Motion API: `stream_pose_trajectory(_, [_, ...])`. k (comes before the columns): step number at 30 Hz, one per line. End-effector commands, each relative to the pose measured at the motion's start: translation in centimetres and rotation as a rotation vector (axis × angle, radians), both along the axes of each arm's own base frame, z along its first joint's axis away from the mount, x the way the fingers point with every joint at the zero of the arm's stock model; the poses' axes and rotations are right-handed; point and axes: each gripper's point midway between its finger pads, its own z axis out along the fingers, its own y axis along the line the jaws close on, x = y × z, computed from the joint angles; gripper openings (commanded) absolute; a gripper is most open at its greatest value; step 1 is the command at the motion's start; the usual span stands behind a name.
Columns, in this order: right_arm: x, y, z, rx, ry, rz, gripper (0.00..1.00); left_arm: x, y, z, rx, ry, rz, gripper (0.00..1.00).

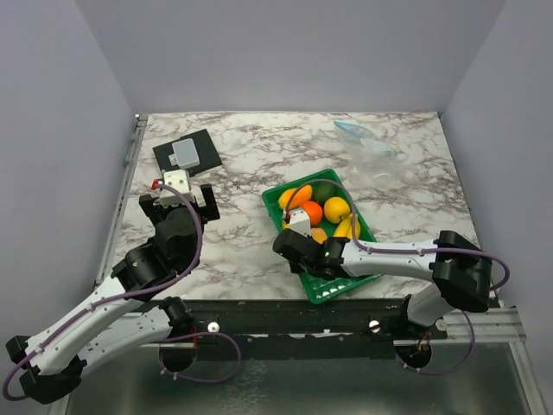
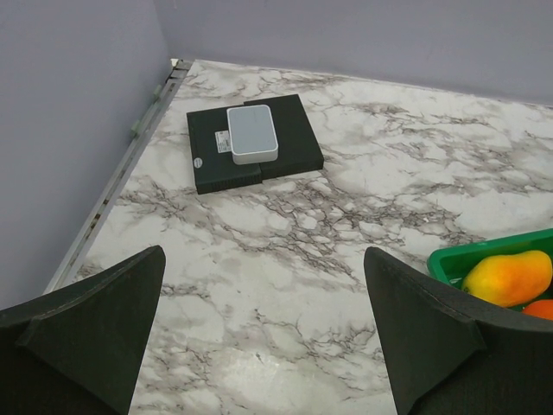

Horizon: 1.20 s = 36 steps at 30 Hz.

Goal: Place the food in the zip-top bag and seal the zipper
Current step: Move the bin to the center of the board, then pick up the zipper food storage bag at the center of the board.

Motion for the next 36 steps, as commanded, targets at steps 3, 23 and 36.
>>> stream_pose_trajectory(3, [-0.5, -1.9, -0.1, -0.076, 0.020, -0.023, 0.25, 0.2, -0.5, -0.3, -0.003, 0.006, -0.017, 0.99])
stream_pose_trajectory(23, [3.2, -2.3, 9.2, -0.101, -0.173, -0.029, 0.70, 0.0, -0.1, 0.0, -0.016, -0.005, -0.014, 0.99])
stream_pose_trajectory(36, [10.7, -5.3, 15.2, -0.132, -0.313, -0.106, 0.90, 0.0, -0.4, -0.1, -0.014, -0.001, -0.025, 0.99])
